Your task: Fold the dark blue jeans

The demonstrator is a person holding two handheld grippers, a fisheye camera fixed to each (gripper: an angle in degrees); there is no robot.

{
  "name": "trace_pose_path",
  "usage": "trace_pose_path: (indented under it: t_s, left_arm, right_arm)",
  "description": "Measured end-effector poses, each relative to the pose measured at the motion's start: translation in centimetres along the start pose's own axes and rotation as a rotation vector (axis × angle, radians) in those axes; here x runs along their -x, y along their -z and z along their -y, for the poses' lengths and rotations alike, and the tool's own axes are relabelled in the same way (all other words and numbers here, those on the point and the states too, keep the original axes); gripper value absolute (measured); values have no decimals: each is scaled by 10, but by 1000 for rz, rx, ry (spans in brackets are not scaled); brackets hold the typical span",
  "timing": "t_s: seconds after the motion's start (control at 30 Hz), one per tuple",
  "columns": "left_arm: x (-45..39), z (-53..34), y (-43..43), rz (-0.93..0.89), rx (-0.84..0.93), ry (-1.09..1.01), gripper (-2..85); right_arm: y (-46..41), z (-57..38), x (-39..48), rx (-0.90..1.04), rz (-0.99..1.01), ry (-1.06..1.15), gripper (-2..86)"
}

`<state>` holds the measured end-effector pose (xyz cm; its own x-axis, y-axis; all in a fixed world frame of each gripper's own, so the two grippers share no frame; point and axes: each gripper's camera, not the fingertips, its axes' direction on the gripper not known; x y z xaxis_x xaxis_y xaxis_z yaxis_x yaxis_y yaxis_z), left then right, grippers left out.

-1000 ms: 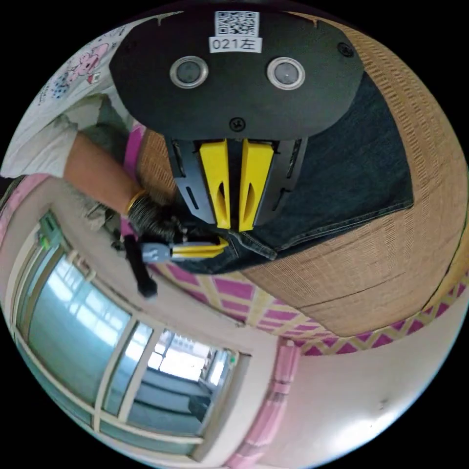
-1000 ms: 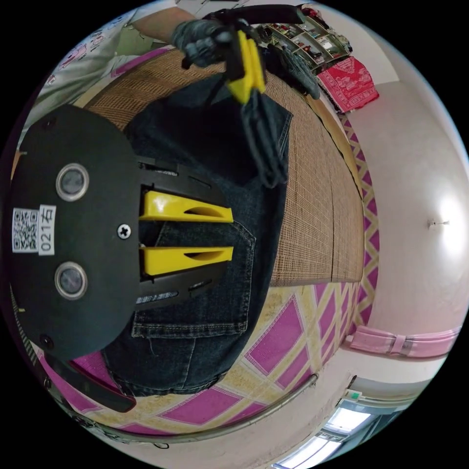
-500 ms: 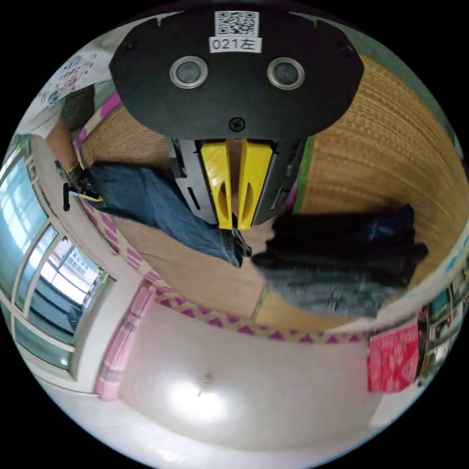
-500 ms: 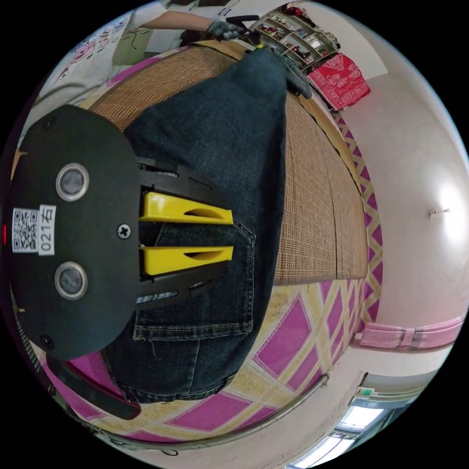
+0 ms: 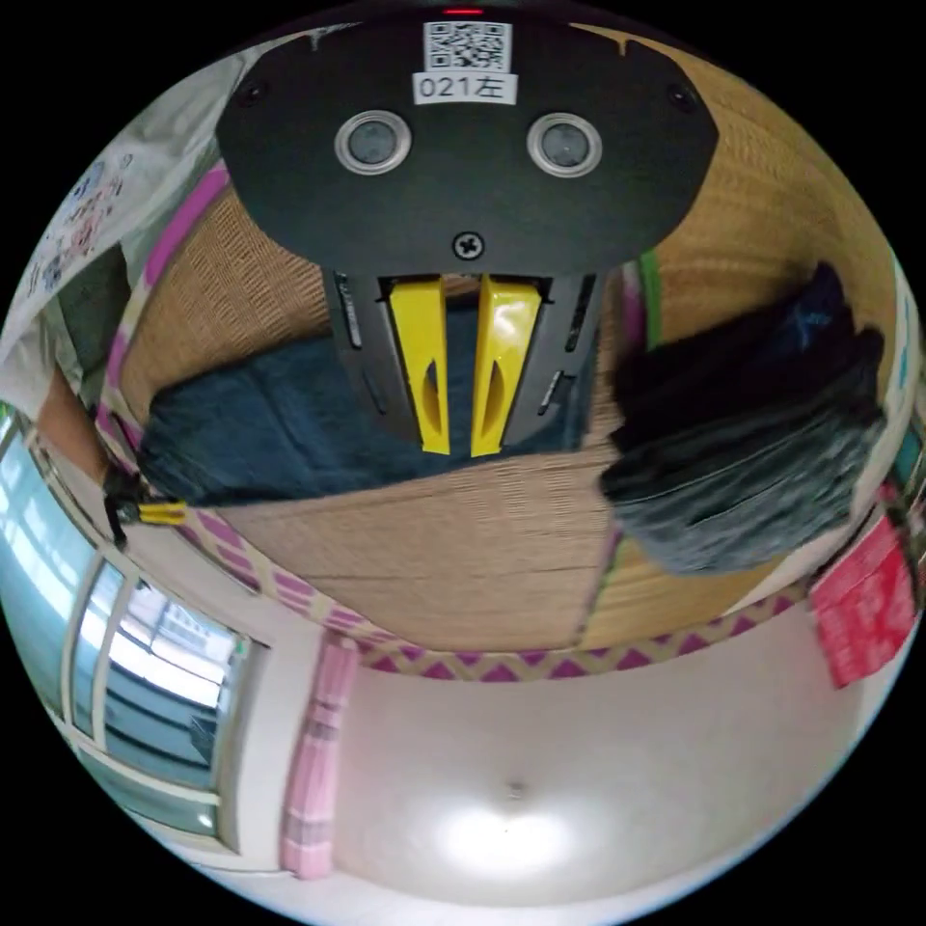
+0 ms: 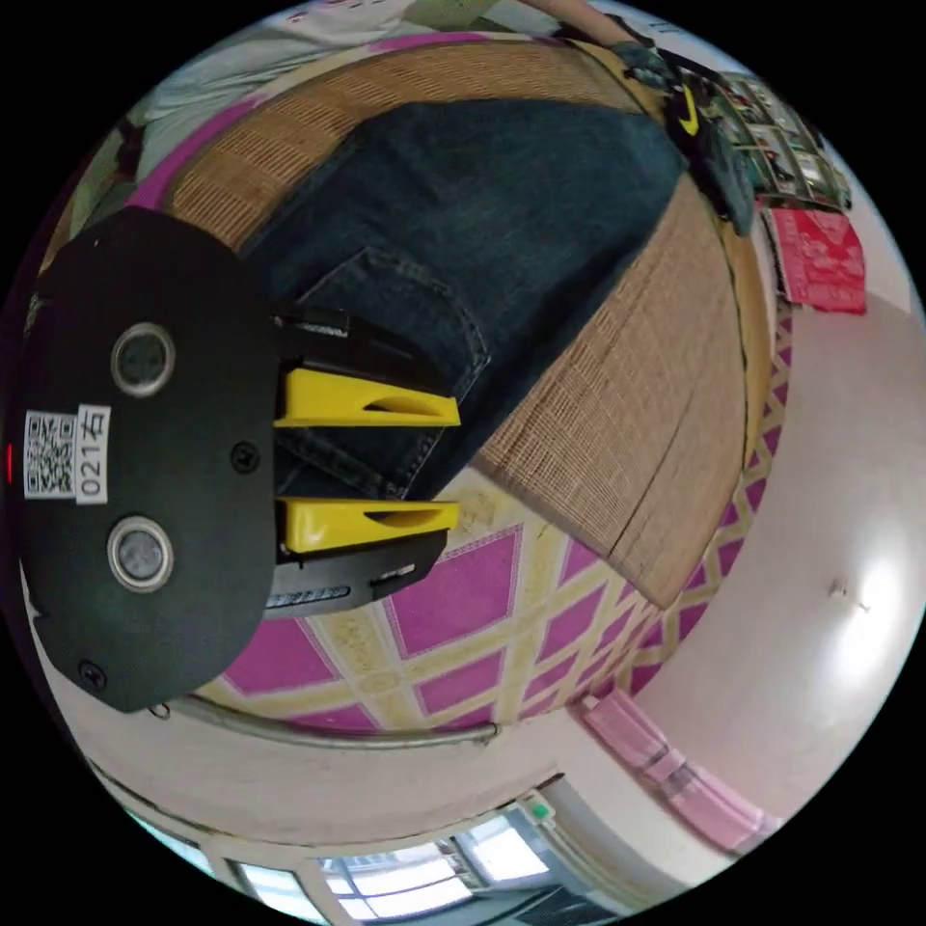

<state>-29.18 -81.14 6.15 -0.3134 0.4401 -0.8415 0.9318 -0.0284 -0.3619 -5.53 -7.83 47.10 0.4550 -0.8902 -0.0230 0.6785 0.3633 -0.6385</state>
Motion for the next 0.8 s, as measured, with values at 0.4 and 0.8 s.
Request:
trace_pose_path:
  t_s: [0.4, 0.8]
  left_arm:
    - [-5, 52, -80, -79, 281, -370, 76]
    - [16, 0, 62, -234, -15, -377, -9]
  right_arm:
    - [-22, 28, -34, 89, 214, 236, -1]
    - [97, -32, -30, -213, 195, 166, -5]
